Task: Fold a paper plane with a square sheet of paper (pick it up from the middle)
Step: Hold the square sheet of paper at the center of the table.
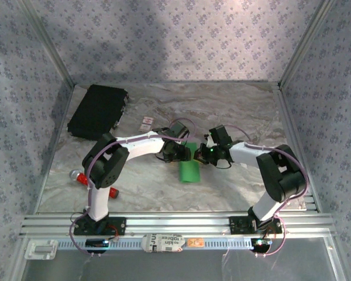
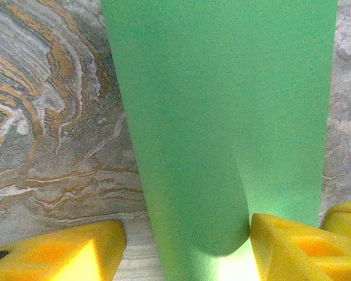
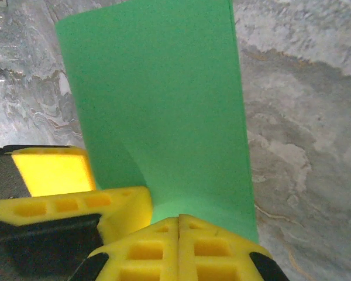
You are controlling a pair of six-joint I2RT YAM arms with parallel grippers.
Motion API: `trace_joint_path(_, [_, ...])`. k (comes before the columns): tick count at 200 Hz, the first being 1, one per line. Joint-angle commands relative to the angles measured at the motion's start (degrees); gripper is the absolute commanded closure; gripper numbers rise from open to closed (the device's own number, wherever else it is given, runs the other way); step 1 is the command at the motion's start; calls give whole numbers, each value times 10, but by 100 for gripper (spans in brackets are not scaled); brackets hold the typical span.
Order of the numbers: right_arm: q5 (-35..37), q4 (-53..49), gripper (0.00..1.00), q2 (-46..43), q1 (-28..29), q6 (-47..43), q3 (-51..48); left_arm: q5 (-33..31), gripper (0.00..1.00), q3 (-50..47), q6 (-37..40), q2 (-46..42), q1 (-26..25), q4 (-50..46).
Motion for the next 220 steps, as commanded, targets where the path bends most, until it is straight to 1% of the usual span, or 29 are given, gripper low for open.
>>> trace_joint_path(1, [-19,10,100,21,4,-7,11,-22,38,-40,-1,67,-1,-8])
trace_joint_path(36, [-12,9,100,43,2,-18,2,-22,38,-38,2,69,-2,-8])
trace_joint_path(60, [23,-13,100,49,1,-38,-13,-21,38,-37,1,67,-2,-10])
trace_joint_path(95, [51,-48,100,72,-3,-75,-15,-13,38,-21,-2,46,-1,-17])
trace_joint_path(109, [62,-61,100,72,-7,-76,-12,-6,37,-13,-6,26,0,-18])
trace_joint_path(113, [63,-64,100,72,-7,-95,-10,-4,36,-11,-7,18,1,-17])
trace_joint_path(130, [61,-77,100,73,-9,-113,1,1,34,-9,-12,-15,6,-9])
trace_joint_path(167, [64,-117,100,85,-12,-151,33,23,33,-33,-23,-89,24,27])
trace_joint_path(179, [65,-126,100,86,-13,-158,40,40,36,-52,-28,-110,31,52])
trace_joint_path(187, [67,-130,100,87,-13,-161,44,56,39,-69,-36,-122,38,78])
trace_joint_path(220, [68,-133,100,89,-13,-159,47,151,65,-144,-73,-145,57,229])
